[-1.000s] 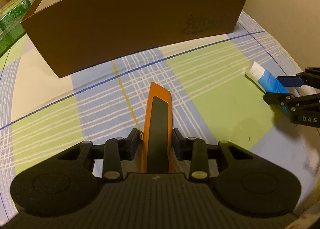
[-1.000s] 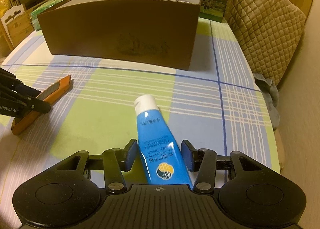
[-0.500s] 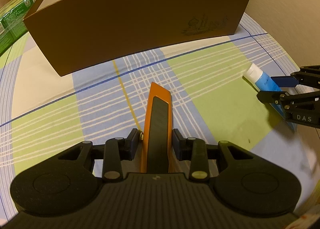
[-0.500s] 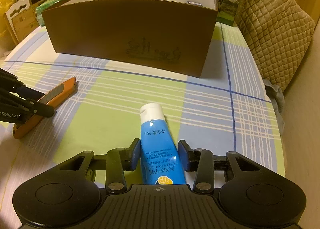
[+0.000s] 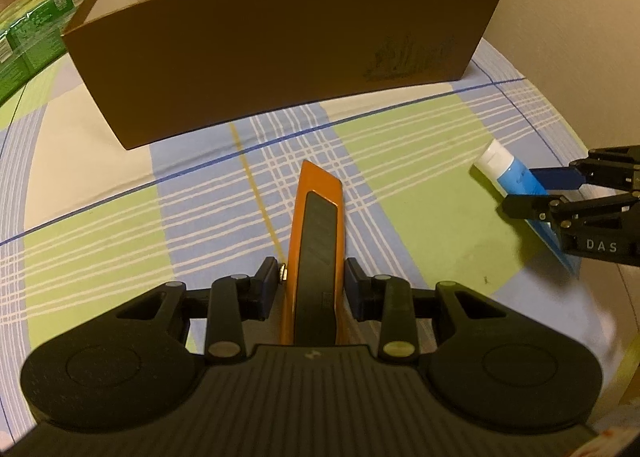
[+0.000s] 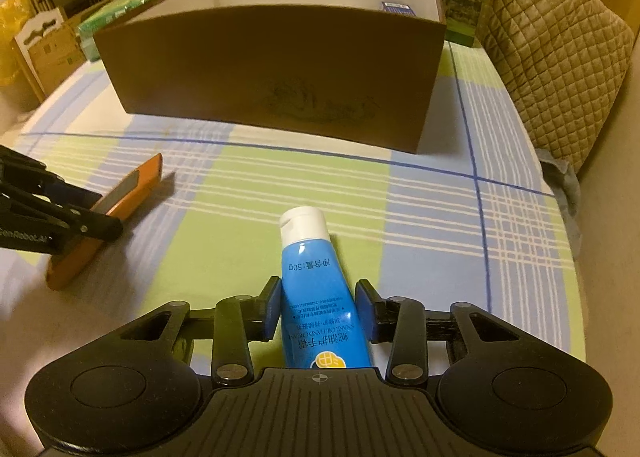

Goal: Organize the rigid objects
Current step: 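Lift and carry orange knife and blue tube over the brown box with both tools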

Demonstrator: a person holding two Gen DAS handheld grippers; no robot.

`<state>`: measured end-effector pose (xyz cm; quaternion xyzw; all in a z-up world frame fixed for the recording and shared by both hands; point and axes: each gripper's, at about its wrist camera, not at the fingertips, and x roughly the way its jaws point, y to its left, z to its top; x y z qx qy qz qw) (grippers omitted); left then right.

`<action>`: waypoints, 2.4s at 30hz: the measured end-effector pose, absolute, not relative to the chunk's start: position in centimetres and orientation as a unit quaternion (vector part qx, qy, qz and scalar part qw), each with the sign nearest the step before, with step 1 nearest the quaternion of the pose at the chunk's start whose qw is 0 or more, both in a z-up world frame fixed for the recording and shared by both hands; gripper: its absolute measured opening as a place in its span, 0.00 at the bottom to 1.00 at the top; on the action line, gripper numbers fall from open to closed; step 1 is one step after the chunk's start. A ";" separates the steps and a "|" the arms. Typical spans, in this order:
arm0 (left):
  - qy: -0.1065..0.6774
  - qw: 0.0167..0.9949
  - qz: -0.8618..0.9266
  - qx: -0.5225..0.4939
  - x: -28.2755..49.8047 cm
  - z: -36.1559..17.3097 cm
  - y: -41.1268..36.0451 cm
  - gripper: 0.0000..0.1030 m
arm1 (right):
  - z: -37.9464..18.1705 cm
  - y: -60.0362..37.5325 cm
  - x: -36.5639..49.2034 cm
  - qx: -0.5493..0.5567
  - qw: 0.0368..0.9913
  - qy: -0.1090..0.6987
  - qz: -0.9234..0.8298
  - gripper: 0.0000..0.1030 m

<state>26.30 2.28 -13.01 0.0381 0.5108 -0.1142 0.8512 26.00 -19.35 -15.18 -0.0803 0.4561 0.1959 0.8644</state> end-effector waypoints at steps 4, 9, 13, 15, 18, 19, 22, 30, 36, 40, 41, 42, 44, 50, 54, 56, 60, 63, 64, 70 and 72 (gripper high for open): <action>0.503 0.857 -0.110 0.030 25.8 -12.5 2.5 0.29 | -14.4 -19.0 25.9 -0.069 0.868 0.450 0.199 0.35; 0.491 0.864 -0.107 0.021 25.3 -11.6 2.7 0.29 | -13.5 -18.9 25.9 -0.058 0.873 0.442 0.199 0.35; 0.483 0.869 -0.105 0.014 25.2 -10.6 3.0 0.29 | -12.9 -18.8 25.8 -0.050 0.875 0.438 0.200 0.35; 0.478 0.872 -0.104 0.011 25.2 -10.2 3.1 0.29 | -12.6 -18.8 25.8 -0.046 0.875 0.437 0.202 0.35; 0.472 0.875 -0.104 0.006 25.2 -9.4 3.2 0.29 | -12.1 -18.8 25.8 -0.039 0.877 0.433 0.204 0.35; 0.470 0.877 -0.104 0.004 25.2 -9.1 3.2 0.29 | -11.9 -18.7 25.8 -0.037 0.878 0.432 0.204 0.35; 0.462 0.881 -0.104 0.003 25.1 -8.3 3.2 0.29 | -11.4 -18.7 25.9 -0.032 0.880 0.426 0.207 0.35; 0.447 0.888 -0.104 -0.004 25.4 -6.7 3.5 0.29 | -10.3 -18.6 26.0 -0.024 0.884 0.415 0.213 0.35; 0.438 0.893 -0.102 -0.007 25.8 -5.6 3.6 0.29 | -9.4 -18.5 26.2 -0.015 0.886 0.410 0.218 0.35; 0.431 0.897 -0.102 -0.008 26.2 -4.8 3.7 0.29 | -8.4 -18.4 26.8 -0.004 0.886 0.406 0.225 0.35; 0.429 0.898 -0.102 -0.007 26.4 -4.6 3.7 0.29 | -8.2 -18.3 26.9 -0.003 0.886 0.404 0.227 0.35; 0.428 0.898 -0.102 -0.006 26.5 -4.4 3.7 0.29 | -7.9 -18.2 27.1 -0.001 0.886 0.403 0.228 0.35; 0.425 0.900 -0.102 -0.004 26.9 -4.0 3.8 0.29 | -7.5 -18.2 27.4 0.004 0.887 0.400 0.231 0.35; 0.413 0.905 -0.101 -0.002 28.5 -2.8 3.9 0.29 | -5.9 -17.4 29.0 0.009 0.889 0.388 0.243 0.35; 0.403 0.910 -0.098 0.002 30.0 -1.9 4.0 0.29 | -4.5 -16.7 30.4 0.016 0.892 0.374 0.252 0.35; 0.400 0.912 -0.093 0.002 30.9 -1.5 4.1 0.29 | -3.7 -16.3 31.3 0.017 0.894 0.367 0.256 0.35; 0.394 0.915 -0.087 0.003 33.0 -0.8 4.6 0.29 | -2.2 -15.2 33.4 0.024 0.896 0.355 0.265 0.35; 0.393 0.916 -0.083 0.001 34.7 -0.4 4.9 0.29 | -1.4 -14.3 35.1 0.026 0.896 0.351 0.270 0.35; 0.394 0.916 -0.082 0.000 35.4 -0.3 5.1 0.29 | -1.3 -14.1 35.7 0.027 0.896 0.351 0.271 0.35; 0.393 0.916 -0.078 -0.002 38.7 -0.1 5.4 0.29 | -0.8 -12.9 39.6 0.050 0.891 0.361 0.270 0.35; 0.395 0.915 -0.078 -0.001 39.8 -0.2 5.6 0.29 | -0.8 -12.4 40.9 0.058 0.889 0.365 0.270 0.35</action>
